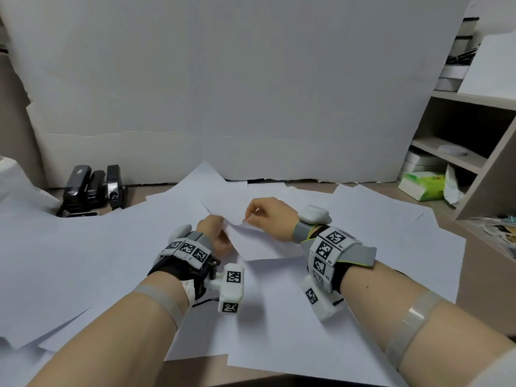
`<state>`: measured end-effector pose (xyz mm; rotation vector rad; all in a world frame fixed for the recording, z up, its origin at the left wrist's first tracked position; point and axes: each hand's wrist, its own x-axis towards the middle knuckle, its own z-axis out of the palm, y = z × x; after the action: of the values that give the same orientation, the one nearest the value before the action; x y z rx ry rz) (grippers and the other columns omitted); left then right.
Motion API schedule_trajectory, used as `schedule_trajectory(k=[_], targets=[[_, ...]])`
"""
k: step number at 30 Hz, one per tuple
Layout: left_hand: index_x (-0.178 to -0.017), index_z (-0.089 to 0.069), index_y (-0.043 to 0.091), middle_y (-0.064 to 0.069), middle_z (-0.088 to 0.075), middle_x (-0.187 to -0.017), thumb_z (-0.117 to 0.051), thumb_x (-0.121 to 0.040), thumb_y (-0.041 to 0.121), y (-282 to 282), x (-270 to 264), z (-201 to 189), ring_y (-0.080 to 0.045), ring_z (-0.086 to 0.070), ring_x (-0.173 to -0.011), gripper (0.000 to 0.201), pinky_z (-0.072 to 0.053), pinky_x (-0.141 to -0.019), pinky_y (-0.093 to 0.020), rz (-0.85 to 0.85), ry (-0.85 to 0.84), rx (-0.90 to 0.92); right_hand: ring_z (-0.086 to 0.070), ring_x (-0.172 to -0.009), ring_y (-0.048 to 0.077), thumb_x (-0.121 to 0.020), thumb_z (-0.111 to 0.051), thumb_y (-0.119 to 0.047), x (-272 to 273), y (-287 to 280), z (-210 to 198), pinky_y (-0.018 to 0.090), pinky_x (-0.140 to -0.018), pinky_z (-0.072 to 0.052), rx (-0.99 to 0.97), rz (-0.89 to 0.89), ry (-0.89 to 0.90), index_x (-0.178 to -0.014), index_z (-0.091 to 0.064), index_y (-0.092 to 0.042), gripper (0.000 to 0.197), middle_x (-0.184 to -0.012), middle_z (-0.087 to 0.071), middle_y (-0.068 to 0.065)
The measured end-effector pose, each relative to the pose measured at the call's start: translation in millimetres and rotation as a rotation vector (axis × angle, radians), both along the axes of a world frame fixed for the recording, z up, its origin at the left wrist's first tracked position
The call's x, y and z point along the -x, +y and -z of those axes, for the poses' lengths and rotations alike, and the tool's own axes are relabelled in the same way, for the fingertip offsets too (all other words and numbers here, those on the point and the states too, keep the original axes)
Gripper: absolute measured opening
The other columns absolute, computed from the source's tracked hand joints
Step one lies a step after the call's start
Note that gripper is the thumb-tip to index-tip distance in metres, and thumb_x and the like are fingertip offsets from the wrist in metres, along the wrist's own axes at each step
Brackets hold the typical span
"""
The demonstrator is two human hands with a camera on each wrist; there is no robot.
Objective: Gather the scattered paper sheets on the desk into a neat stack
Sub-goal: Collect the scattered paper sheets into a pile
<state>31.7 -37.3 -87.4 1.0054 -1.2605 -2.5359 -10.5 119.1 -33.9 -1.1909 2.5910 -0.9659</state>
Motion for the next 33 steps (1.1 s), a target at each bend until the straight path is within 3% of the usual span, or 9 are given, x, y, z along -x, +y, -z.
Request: schedule_trajectory(k=[3, 8, 11, 15, 19, 23, 25, 29, 33], targets=[[-0.11, -0.058, -0.001, -0.019, -0.068, -0.103, -0.041, -0.102, 0.045, -1, -6, -4, -0.034, -0.066, -0.09, 0.05, -0.054, -0.079, -0.046, 0.101, 0.038, -0.104, -0.062, -0.082, 0.017, -0.09, -0.062, -0.019, 1, -2, 8, 0.029, -0.077, -0.049, -0.08, -0.04, -0.018, -0.087, -0.067, -0.025, 0.008, -0.091, -0.07, -0.003], [-0.102, -0.056, -0.003, -0.018, -0.064, -0.095, -0.056, -0.09, -0.002, 0, -3, -5, -0.031, -0.066, -0.089, 0.013, -0.057, -0.079, -0.039, 0.205, -0.167, 0.472, -0.065, -0.081, 0.018, -0.084, -0.068, -0.021, -2, 4, 8, 0.035, -0.081, -0.054, -0.115, -0.054, -0.101, -0.078, -0.067, -0.03, 0.01, -0.086, -0.071, -0.002], [-0.093, -0.056, 0.003, -0.015, -0.06, -0.087, -0.049, -0.081, -0.016, 5, 6, -9, -0.029, -0.061, -0.079, 0.024, -0.058, -0.076, -0.04, 0.168, -0.119, 0.592, -0.064, -0.079, 0.012, -0.083, -0.073, -0.028, 0, 22, 5, 0.029, -0.081, -0.053, -0.112, 0.021, -0.174, -0.089, -0.072, -0.018, 0.011, -0.089, -0.072, -0.002], [-0.081, -0.054, 0.002, -0.015, -0.058, -0.084, -0.048, -0.072, -0.019, 16, 24, -22, -0.029, -0.057, -0.079, 0.024, -0.049, -0.073, -0.043, 0.062, 0.04, 0.435, -0.065, -0.074, 0.018, -0.076, -0.072, -0.049, 19, 68, -4, 0.031, -0.071, -0.051, 0.109, 0.366, -0.287, -0.086, -0.071, -0.011, 0.038, -0.082, -0.073, 0.002], [-0.094, -0.049, 0.014, -0.014, -0.052, -0.094, -0.061, -0.061, -0.016, 36, 45, -26, -0.027, -0.05, -0.083, 0.046, -0.047, -0.074, -0.047, 0.021, 0.166, 0.342, -0.057, -0.065, 0.026, -0.061, -0.057, -0.046, 57, 124, 0, 0.034, -0.067, -0.045, 0.105, 0.754, -0.293, -0.07, -0.059, -0.014, 0.033, -0.07, -0.064, 0.007], [-0.088, -0.051, 0.001, -0.021, -0.063, -0.098, -0.07, -0.074, -0.013, 62, 56, -8, -0.035, -0.067, -0.091, 0.027, -0.053, -0.093, -0.052, 0.076, 0.111, 0.329, -0.065, -0.084, 0.033, -0.076, -0.067, -0.048, 55, 174, -3, 0.034, -0.077, -0.049, -0.138, 1.018, -0.306, -0.103, -0.06, -0.005, 0.051, -0.094, -0.066, 0.015], [-0.097, -0.056, -0.006, -0.022, -0.066, -0.1, -0.076, -0.074, -0.005, 76, 57, -4, -0.035, -0.068, -0.082, 0.03, -0.059, -0.081, -0.046, 0.154, 0.04, 0.364, -0.061, -0.11, 0.035, -0.087, -0.068, -0.038, 53, 192, 1, 0.035, -0.09, -0.049, -0.189, 1.046, -0.371, -0.123, -0.057, -0.001, 0.053, -0.122, -0.062, 0.017], [-0.07, -0.049, 0.0, -0.01, -0.047, -0.067, -0.065, -0.092, 0.017, 94, 62, -2, -0.025, -0.042, -0.056, 0.032, -0.035, -0.053, -0.028, 0.38, -0.172, 0.507, -0.053, -0.126, 0.031, -0.085, -0.074, -0.029, 52, 207, 5, 0.03, -0.079, -0.038, -0.148, 1.061, -0.445, -0.133, -0.054, -0.004, 0.058, -0.137, -0.055, 0.013], [-0.107, -0.056, -0.001, -0.015, -0.063, -0.094, -0.074, -0.079, 0.001, 90, 67, 18, -0.026, -0.061, -0.074, 0.033, -0.058, -0.07, -0.033, 0.227, -0.073, 0.509, -0.051, -0.128, 0.03, -0.085, -0.073, -0.029, 57, 198, 0, 0.03, -0.08, -0.038, -0.195, 1.049, -0.433, -0.136, -0.051, -0.005, 0.06, -0.141, -0.052, 0.013]])
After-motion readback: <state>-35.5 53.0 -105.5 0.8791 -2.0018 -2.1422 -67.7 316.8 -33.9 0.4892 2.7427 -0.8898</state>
